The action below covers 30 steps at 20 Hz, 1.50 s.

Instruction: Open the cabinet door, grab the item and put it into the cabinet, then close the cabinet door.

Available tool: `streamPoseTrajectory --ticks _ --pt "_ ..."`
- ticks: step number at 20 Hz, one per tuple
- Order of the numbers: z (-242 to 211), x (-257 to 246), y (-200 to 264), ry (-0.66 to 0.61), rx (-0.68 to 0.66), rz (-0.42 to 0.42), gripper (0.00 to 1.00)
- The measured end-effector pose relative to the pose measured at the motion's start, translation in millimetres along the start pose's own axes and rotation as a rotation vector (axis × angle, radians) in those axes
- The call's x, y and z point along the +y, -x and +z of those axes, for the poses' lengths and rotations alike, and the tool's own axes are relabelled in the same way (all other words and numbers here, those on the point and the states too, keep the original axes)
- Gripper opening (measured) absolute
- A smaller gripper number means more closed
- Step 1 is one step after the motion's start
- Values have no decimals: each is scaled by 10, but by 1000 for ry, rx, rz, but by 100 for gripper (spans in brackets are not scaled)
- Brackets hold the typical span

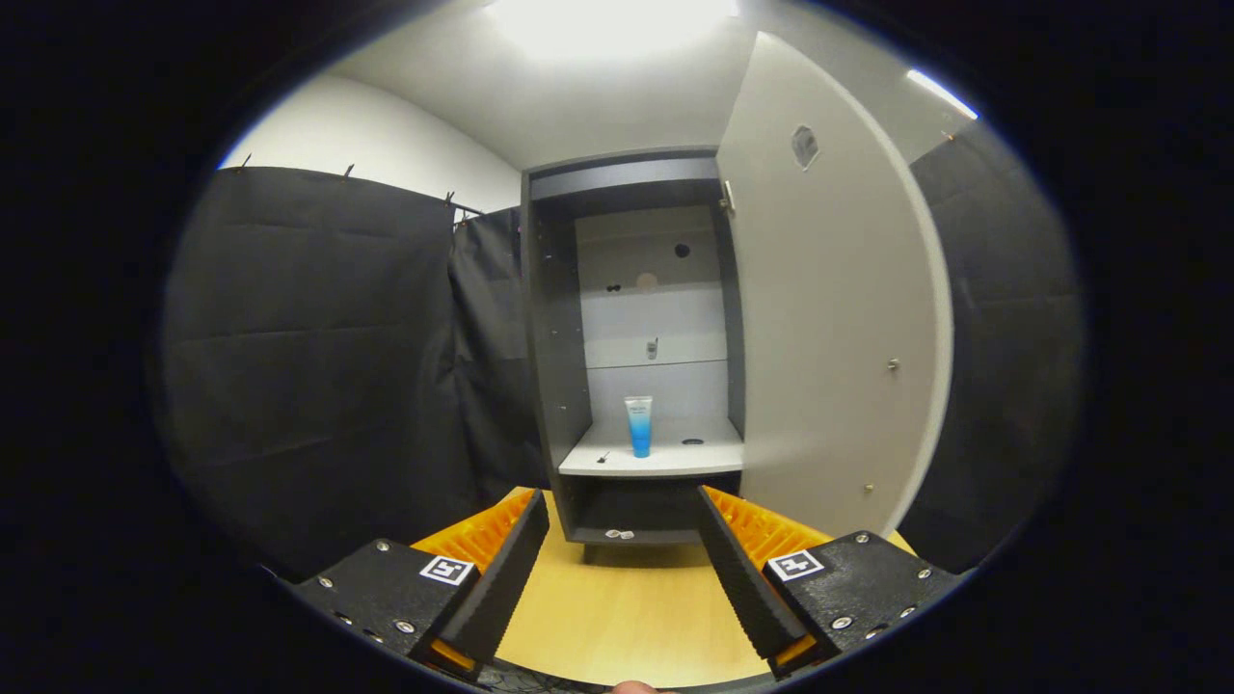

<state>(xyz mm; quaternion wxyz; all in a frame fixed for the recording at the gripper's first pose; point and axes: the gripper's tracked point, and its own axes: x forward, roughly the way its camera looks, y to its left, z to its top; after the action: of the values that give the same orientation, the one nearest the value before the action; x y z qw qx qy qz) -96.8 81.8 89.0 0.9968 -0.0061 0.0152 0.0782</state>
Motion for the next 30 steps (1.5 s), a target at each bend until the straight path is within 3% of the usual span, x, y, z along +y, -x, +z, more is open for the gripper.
streamPoseTrajectory --ticks 7,13,20,25,30 --pt "84 -1602 677 13 10 -201 95" --pt "158 -2243 383 -2 7 -210 94" --pt "77 -2359 -238 -17 49 -146 94" --pt "77 -2342 -239 8 54 -149 93" --pt "37 -1822 -276 23 55 -121 93"
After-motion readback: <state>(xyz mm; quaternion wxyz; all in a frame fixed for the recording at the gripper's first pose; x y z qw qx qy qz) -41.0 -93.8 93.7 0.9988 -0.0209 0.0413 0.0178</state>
